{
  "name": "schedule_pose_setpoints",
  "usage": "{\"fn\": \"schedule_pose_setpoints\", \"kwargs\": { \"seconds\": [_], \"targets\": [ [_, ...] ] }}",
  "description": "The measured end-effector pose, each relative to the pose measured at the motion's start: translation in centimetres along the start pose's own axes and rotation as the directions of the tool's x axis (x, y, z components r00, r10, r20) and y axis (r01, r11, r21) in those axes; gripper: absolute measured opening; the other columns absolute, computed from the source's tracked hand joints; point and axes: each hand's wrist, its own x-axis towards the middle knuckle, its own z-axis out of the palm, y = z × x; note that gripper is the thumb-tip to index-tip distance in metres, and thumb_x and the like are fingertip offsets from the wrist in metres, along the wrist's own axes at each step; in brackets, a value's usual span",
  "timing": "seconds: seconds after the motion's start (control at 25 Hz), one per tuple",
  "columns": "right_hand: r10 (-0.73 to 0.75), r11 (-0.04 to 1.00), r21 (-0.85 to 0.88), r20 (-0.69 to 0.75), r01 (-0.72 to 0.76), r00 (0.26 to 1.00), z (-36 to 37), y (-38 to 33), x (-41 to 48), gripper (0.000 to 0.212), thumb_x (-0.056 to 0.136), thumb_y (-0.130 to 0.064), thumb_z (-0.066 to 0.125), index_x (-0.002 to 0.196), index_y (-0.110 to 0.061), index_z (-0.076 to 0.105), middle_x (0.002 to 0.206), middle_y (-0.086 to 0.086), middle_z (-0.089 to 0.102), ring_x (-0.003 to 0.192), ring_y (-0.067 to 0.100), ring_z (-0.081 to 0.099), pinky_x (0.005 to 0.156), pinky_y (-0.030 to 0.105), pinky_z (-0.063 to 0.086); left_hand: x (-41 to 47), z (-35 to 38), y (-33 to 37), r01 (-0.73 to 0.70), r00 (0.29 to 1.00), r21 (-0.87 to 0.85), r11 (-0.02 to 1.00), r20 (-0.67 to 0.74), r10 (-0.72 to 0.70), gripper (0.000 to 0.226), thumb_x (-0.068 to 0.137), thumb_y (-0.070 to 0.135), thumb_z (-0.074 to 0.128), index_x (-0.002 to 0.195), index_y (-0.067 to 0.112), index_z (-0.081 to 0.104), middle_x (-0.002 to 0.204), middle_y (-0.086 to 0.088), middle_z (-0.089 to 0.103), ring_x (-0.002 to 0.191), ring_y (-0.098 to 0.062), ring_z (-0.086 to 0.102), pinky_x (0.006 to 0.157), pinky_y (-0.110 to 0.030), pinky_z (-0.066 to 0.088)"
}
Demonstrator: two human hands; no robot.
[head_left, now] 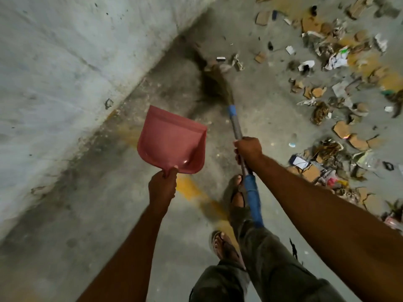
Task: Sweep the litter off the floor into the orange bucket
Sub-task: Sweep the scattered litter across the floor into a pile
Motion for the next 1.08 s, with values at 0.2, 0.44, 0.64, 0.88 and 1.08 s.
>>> {"fn": "schedule_pose_setpoints", "kwargs": {
  "seconds": [0.2, 0.44, 0.64, 0.88, 1.08],
  "targets": [
    [-0.146, 0.989, -0.053, -0.197, 0.138, 0.969, -1.3, -3.4, 0.5, 0.043, 0.083, -0.043, 0.052, 0.113, -0.013, 0.060, 0.091, 0.014, 0.069, 0.080, 0.039, 0.071, 0.071, 0.053, 0.062, 3.0, 2.7, 6.1, -0.020, 0.999, 0.037, 0.999, 0.028, 0.019, 0.049, 0.094, 0.043, 0.067, 0.085, -0.006, 0.066, 0.055, -0.003, 0.056, 0.045, -0.019, 0.048, 0.049, -0.030, 0.042],
    [-0.134, 0.991, 0.035, 0.238, 0.129, 0.962, 2.5, -12.5, -2.1, 0.010, 0.100, -0.017, 0.060, 0.107, -0.010, 0.064, 0.069, 0.009, 0.056, 0.042, 0.018, 0.050, 0.039, 0.025, 0.042, 7.4, -1.1, 9.6, 0.025, 0.999, 0.101, 0.995, -0.032, -0.022, 0.050, 0.095, 0.044, 0.065, 0.080, -0.003, 0.068, 0.054, -0.004, 0.057, 0.048, -0.023, 0.051, 0.053, -0.032, 0.044],
    [0.114, 0.933, 0.330, 0.102, -0.141, 0.988, 8.0, -19.6, 4.3, 0.024, 0.102, -0.013, 0.056, 0.079, -0.004, 0.054, 0.063, 0.013, 0.052, 0.032, 0.014, 0.048, 0.036, 0.022, 0.040, 13.6, -4.6, 12.5, -0.016, 1.000, 0.181, 0.983, 0.009, 0.015, 0.049, 0.095, 0.041, 0.067, 0.082, -0.007, 0.065, 0.056, -0.005, 0.055, 0.049, -0.022, 0.048, 0.049, -0.029, 0.041],
    [-0.058, 0.915, 0.388, -0.151, 0.113, 0.987, 10.7, -20.2, -0.3, 0.008, 0.102, -0.017, 0.056, 0.103, -0.012, 0.062, 0.064, 0.006, 0.054, 0.043, 0.016, 0.049, 0.039, 0.027, 0.042, 18.8, -4.4, 17.7, -0.049, 0.996, 0.227, 0.973, 0.090, 0.029, 0.046, 0.084, 0.044, 0.068, 0.077, -0.002, 0.065, 0.048, -0.001, 0.054, 0.044, -0.022, 0.048, 0.051, -0.031, 0.042],
    [0.001, 0.972, 0.235, 0.058, -0.015, 0.998, 7.9, -23.3, 6.4, 0.011, 0.099, -0.014, 0.061, 0.090, -0.008, 0.065, 0.064, 0.010, 0.057, 0.039, 0.018, 0.048, 0.038, 0.023, 0.041, 21.0, -3.0, 21.4, -0.130, 0.979, 0.249, 0.960, 0.185, 0.085, 0.047, 0.088, 0.045, 0.067, 0.077, 0.000, 0.067, 0.048, -0.002, 0.056, 0.044, -0.023, 0.050, 0.052, -0.033, 0.044]
  ]
}}
